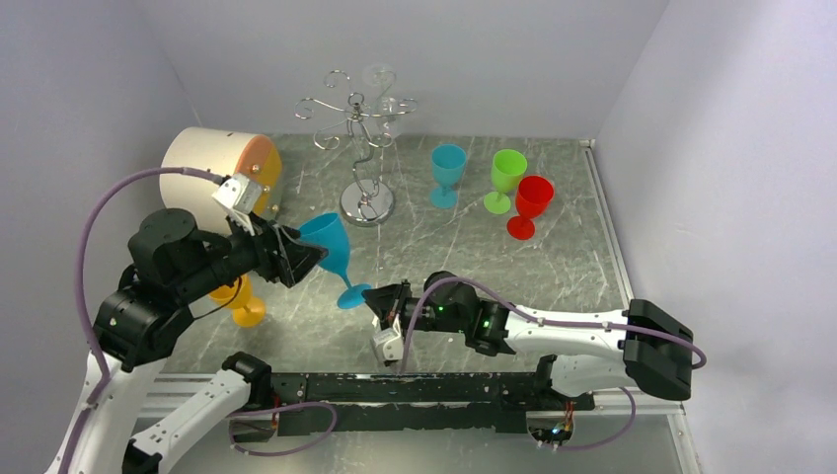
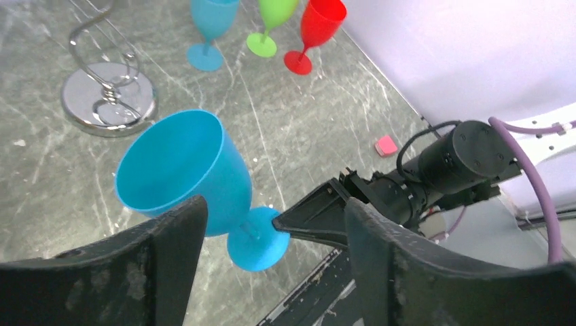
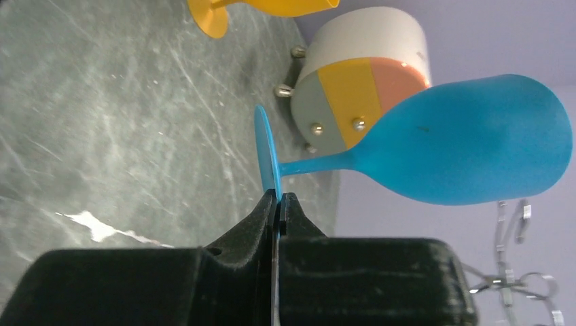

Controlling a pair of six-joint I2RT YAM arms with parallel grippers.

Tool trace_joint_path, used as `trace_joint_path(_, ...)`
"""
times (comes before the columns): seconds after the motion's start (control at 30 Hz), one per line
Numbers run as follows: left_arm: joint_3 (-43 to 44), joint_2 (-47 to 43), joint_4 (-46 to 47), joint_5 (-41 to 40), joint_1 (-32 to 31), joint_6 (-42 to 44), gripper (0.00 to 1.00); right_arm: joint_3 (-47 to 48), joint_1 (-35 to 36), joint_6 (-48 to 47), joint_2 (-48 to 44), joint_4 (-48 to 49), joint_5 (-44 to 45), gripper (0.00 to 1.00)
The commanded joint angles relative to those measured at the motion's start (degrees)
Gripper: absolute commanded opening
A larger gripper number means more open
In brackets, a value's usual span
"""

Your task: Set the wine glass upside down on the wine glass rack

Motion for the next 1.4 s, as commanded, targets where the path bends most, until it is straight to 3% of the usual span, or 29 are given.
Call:
trace_joint_path(0.0,-0.4,-2.3,3.6,-5.9,0.2,-1.0,0.98,1.8,0.1,14.7,0.7,1.8,-0.9,0.00)
trace_joint_path(0.2,-2.2,-7.3,6.8,-11.2,0.2,-0.7,0.99,1.3,-0.1,23.3,-0.9,2.6,-1.6,0.00)
trace_joint_path(0.4,-6.5,-11.7,9.0,-16.2,0.2,0.9,0.99,4.1,-0.7,39.6,-3.4,4.9,2.5,0.00)
trace_joint_path(0.67,-13.7,-14.6,11.8,-18.5,0.2,2.3,0.99,12.5,-1.1,54.3,-7.9,-1.5,7.9,0.00)
trace_joint_path(1.03,-24.9,-14.5,16.3,-19.6,0.2,2.5,0.99,29.4,-1.5,65.6,-6.5,-17.5,6.1,0.00)
trace_joint_path(1.2,-28.3,-14.5,18.2,-19.7,0.2,3.6,0.99,35.9,-2.6,70.1,-4.5,-19.9,11.5,0.00)
trace_joint_path(1.3,-30.2,-14.6,19.3,-19.2,0.2,3.4,0.99,40.5,-5.6,71.8,-1.7,-22.3,15.6,0.00)
trace_joint_path(1.37,-31.3,-14.7,19.6,-19.2,0.2,3.4,0.99,43.9,-11.6,76.0,0.3,-24.2,12.9,0.00)
